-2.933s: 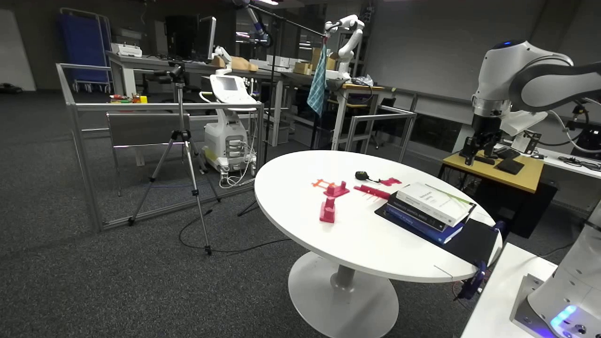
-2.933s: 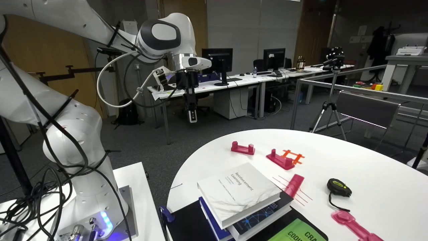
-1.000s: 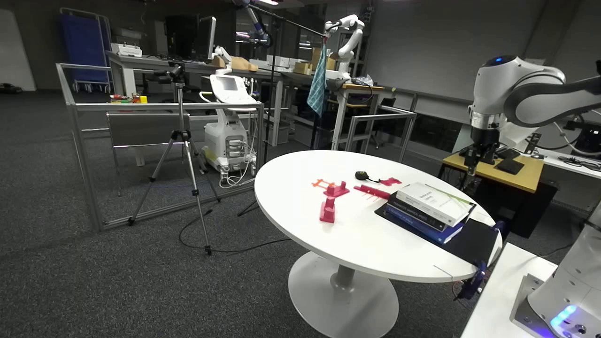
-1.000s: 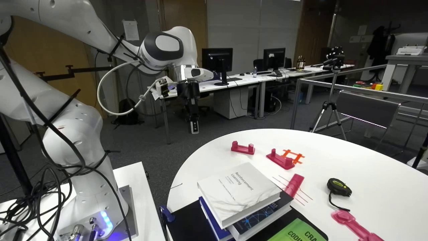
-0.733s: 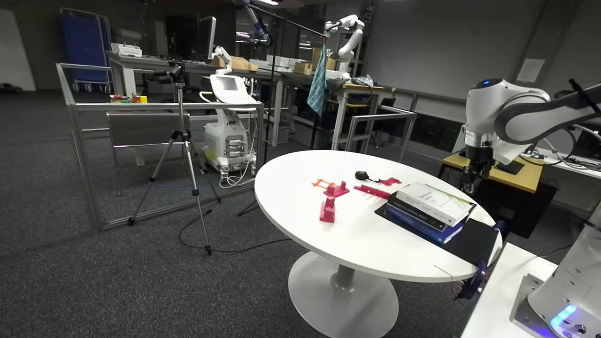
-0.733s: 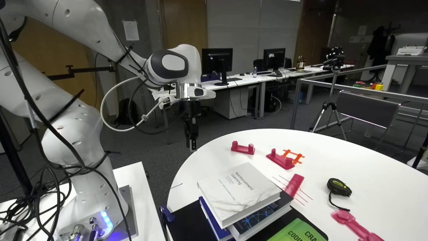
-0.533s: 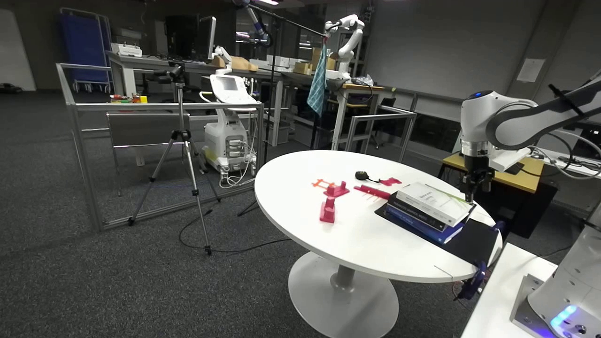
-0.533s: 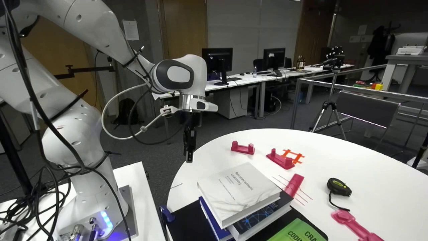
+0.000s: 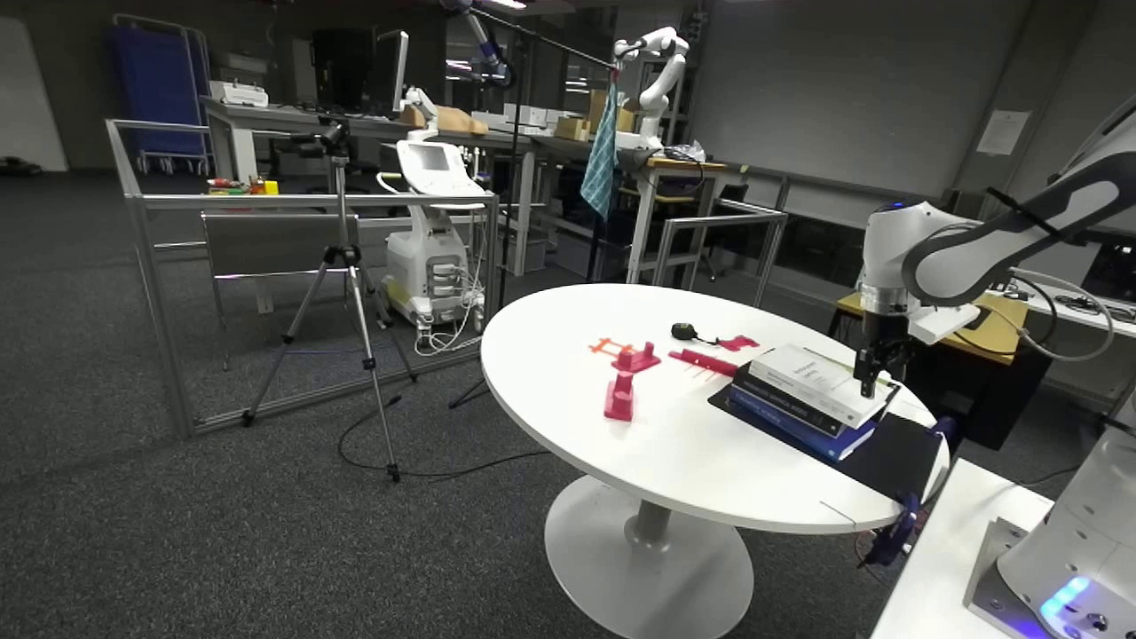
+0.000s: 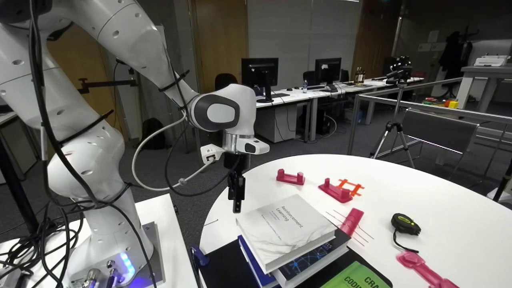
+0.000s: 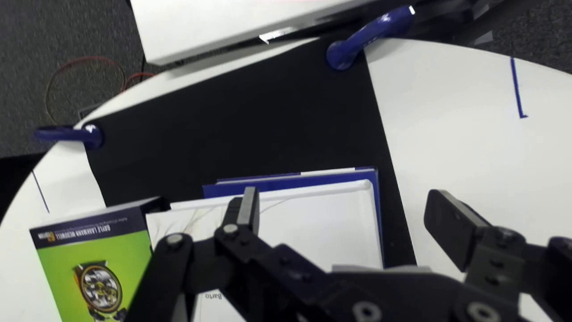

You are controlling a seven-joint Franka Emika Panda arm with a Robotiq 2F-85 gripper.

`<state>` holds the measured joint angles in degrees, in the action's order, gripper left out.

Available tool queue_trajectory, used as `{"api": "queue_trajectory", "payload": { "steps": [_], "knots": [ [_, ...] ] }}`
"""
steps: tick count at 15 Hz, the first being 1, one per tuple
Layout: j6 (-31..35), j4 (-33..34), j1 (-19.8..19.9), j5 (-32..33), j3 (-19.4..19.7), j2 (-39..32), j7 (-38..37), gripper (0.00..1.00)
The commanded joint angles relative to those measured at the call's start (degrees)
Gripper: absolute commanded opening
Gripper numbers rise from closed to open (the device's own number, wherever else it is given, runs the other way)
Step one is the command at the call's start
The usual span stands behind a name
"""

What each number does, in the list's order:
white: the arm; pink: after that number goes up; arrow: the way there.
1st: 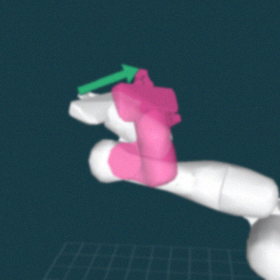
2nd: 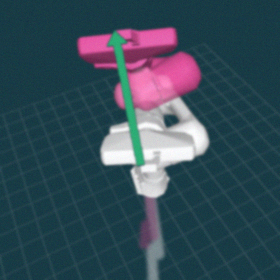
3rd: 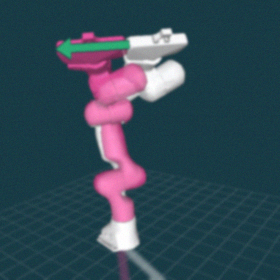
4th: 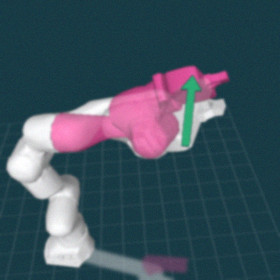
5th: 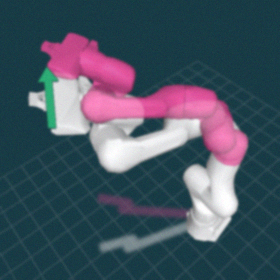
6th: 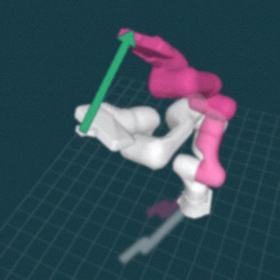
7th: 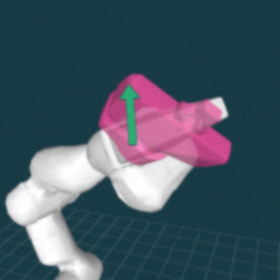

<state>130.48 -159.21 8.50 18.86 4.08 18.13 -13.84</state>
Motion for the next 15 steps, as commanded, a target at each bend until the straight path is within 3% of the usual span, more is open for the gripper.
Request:
{"api": "queue_trajectory", "payload": {
  "steps": [1, 2, 5, 15],
  "knots": [
    [8.21, -0.28, 0.57, 0.18, 2.44, -5.16, 10.19, 1.00],
    [5.13, -0.28, 0.91, 0.72, 0.18, -2.75, 4.41, 1.00],
    [6.98, -0.06, 0.84, 0.61, 1.45, -5.43, 8.03, 1.00],
    [-1.11, 0.36, -0.23, 1.41, -2.38, -1.47, 2.55, 1.00]
  ]
}}
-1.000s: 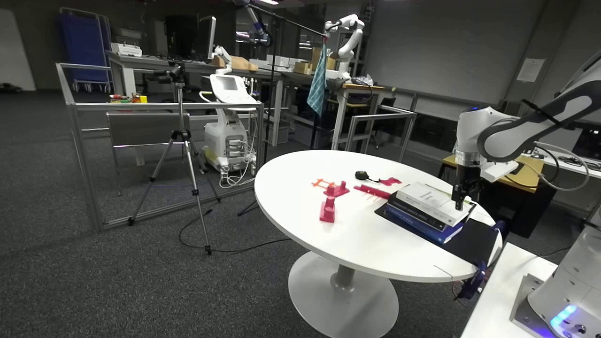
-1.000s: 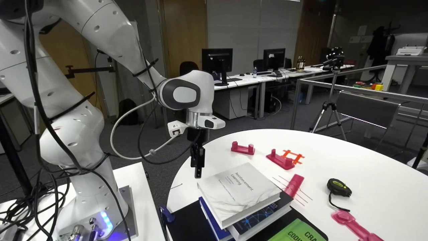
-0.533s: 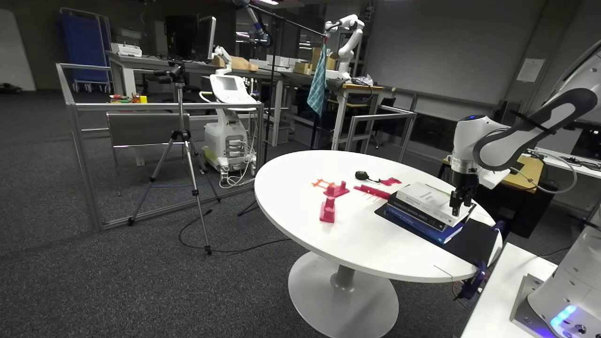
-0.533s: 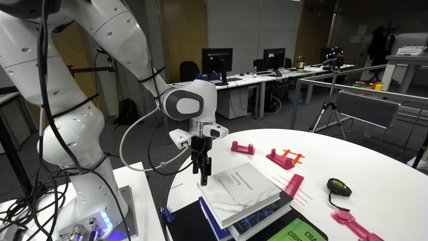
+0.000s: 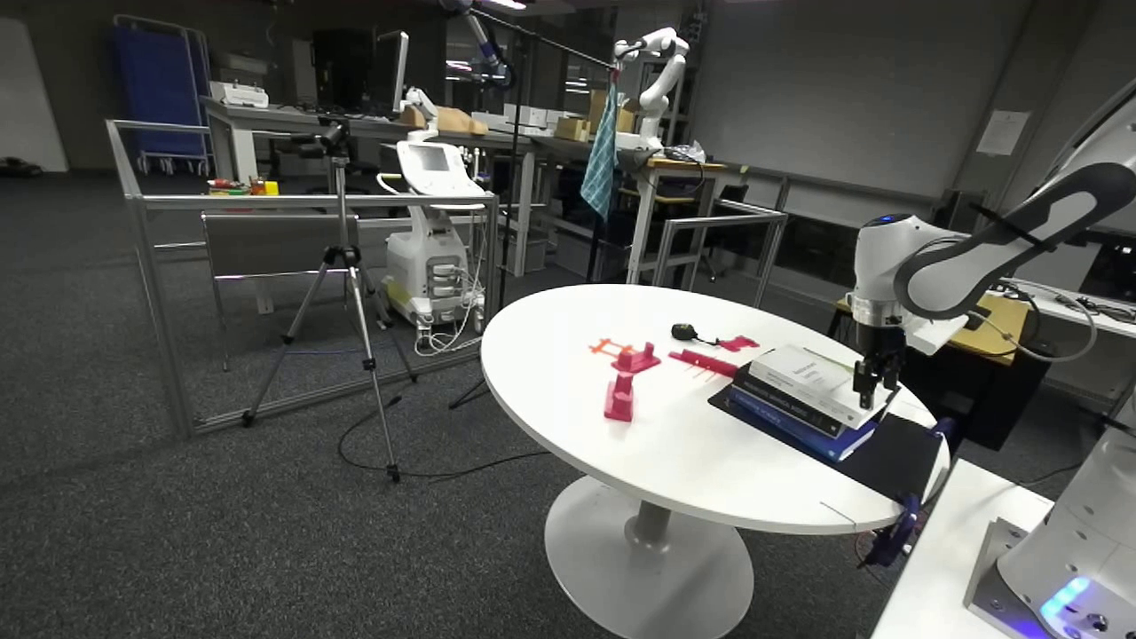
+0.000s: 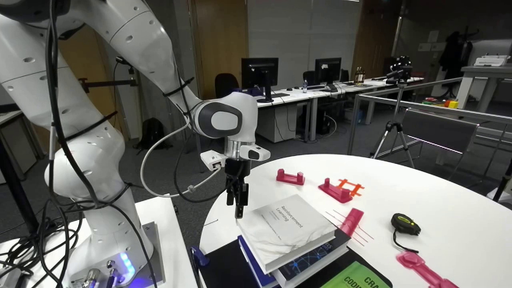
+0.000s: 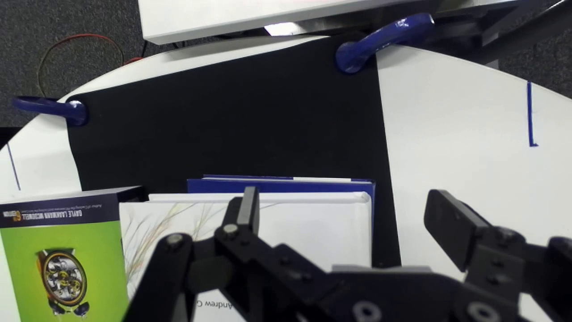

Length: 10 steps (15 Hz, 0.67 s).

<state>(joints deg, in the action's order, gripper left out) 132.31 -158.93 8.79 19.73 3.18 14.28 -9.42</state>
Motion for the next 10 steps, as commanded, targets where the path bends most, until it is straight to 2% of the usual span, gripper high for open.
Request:
{"api": "queue_trajectory", "payload": {
  "steps": [1, 6, 7, 10],
  "knots": [
    [-3.39, 0.08, -0.74, 0.40, -1.89, 2.44, -1.72, 1.00],
    [-7.48, -0.02, -0.81, 1.04, -2.78, 0.62, -1.27, 1.00],
    [-8.66, -0.04, 0.62, 2.52, -1.36, 0.78, 0.58, 1.00],
    [-10.87, -0.04, 1.07, 4.45, -0.46, -0.29, 0.73, 1.00]
  ]
}}
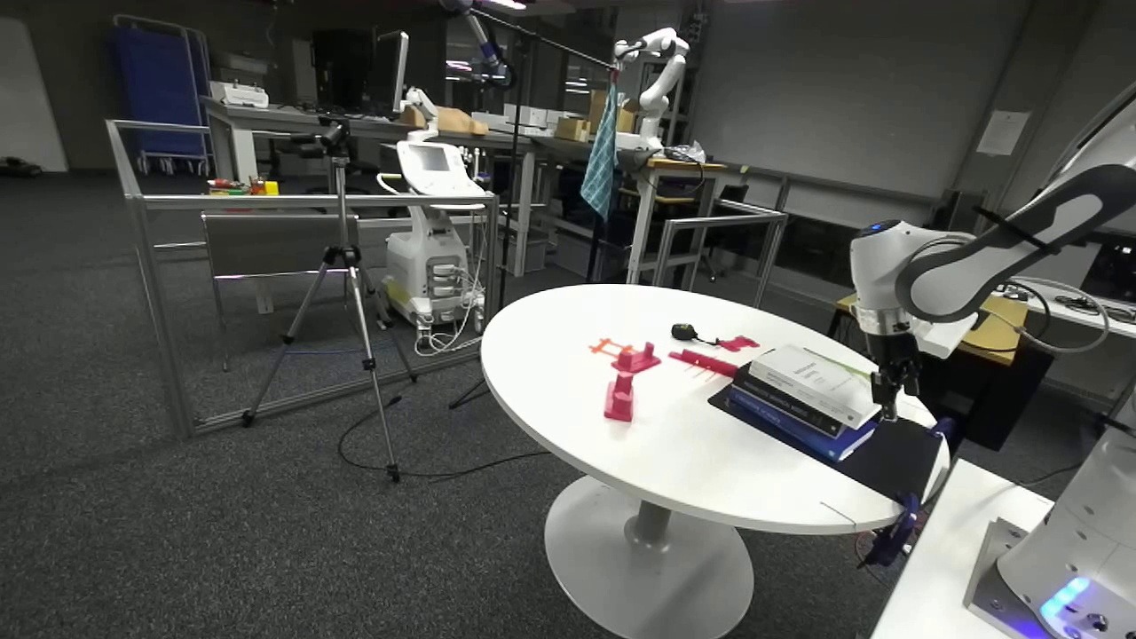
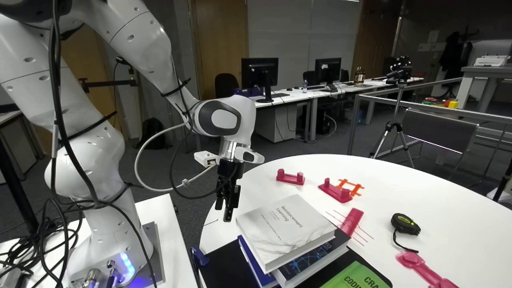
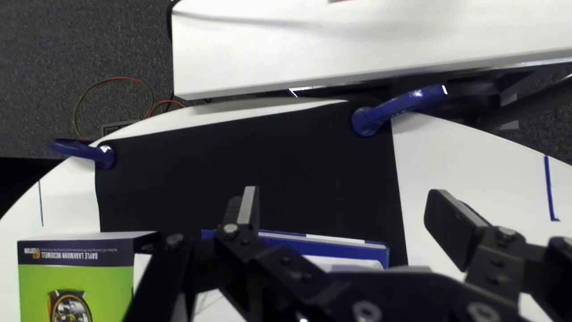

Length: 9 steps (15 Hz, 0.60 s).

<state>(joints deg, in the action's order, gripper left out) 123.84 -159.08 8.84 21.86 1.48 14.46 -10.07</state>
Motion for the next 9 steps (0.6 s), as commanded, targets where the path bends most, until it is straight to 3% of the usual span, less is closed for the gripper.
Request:
{"api": "queue_trajectory", "payload": {
  "steps": [1, 9],
  "knots": [
    [-2.51, 0.09, 1.36, 2.91, 1.83, -1.05, 1.78, 1.00],
    [0.33, 1.81, 1.55, 0.33, 6.20, -9.48, 1.36, 1.00]
  ]
}}
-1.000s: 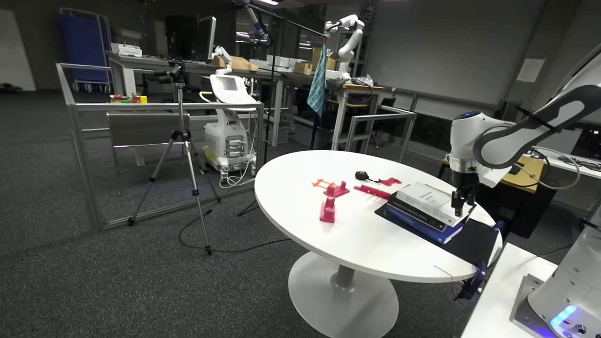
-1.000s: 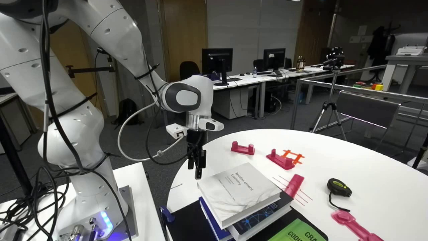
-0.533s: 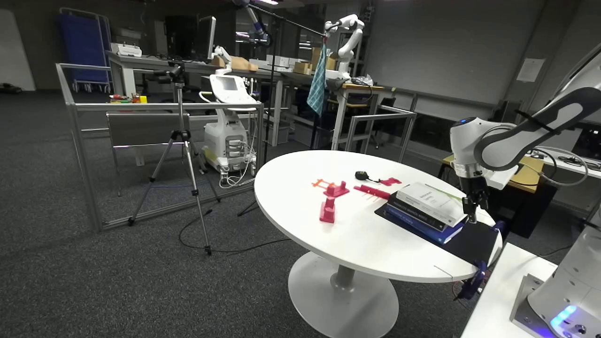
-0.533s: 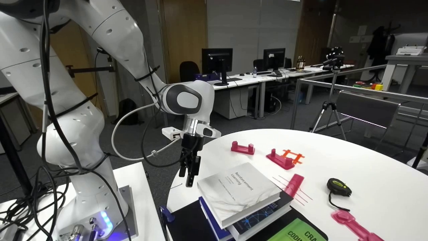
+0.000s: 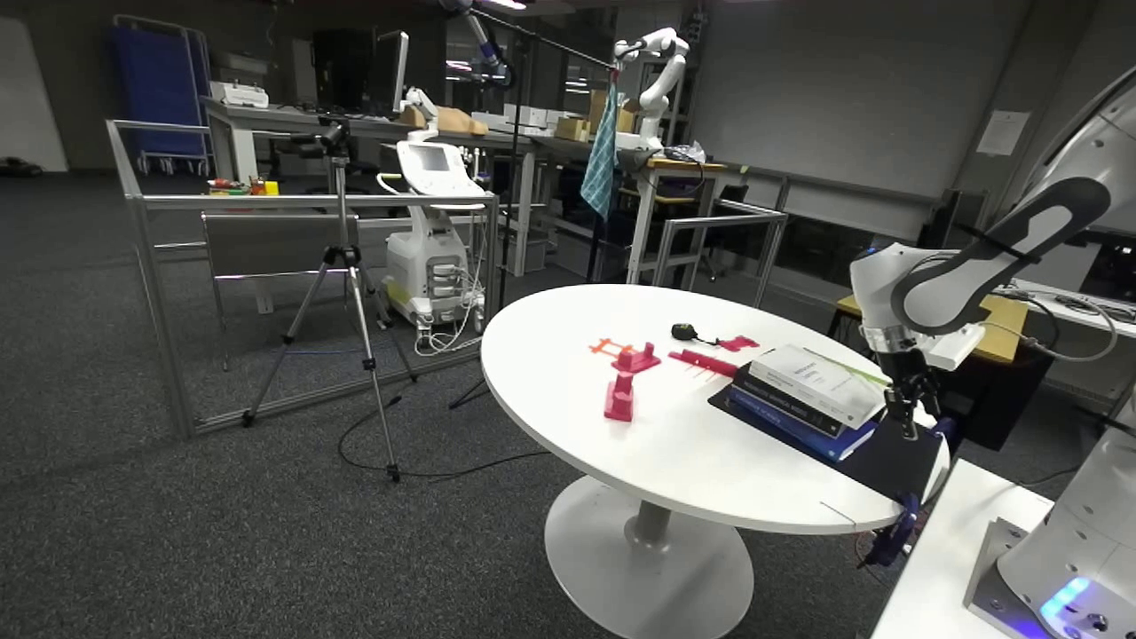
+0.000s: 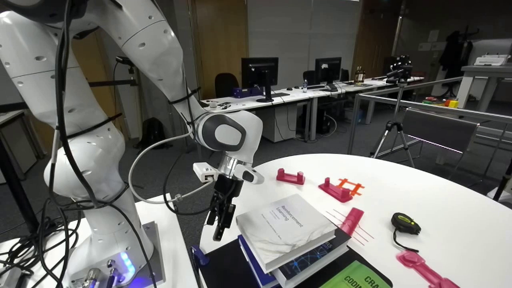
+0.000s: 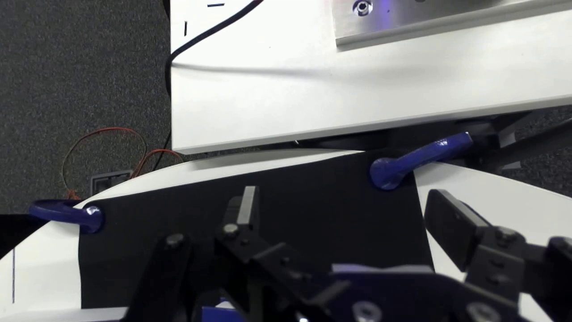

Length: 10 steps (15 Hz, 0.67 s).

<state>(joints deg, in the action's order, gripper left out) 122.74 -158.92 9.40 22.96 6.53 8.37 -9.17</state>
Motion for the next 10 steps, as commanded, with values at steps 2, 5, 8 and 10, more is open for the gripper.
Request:
{"api": "queue_trajectory", "payload": {
  "steps": [2, 5, 8, 10],
  "knots": [
    [3.21, 2.29, 1.14, -0.69, 1.87, -4.65, -0.36, 1.00],
    [6.71, 3.45, 1.24, -1.24, 2.49, -6.16, -1.83, 1.00],
    [10.04, 4.70, 0.80, -2.13, 2.47, -7.90, -4.01, 1.00],
    [11.77, 5.38, 0.45, -2.55, 2.30, -9.06, -4.86, 1.00]
  ]
}}
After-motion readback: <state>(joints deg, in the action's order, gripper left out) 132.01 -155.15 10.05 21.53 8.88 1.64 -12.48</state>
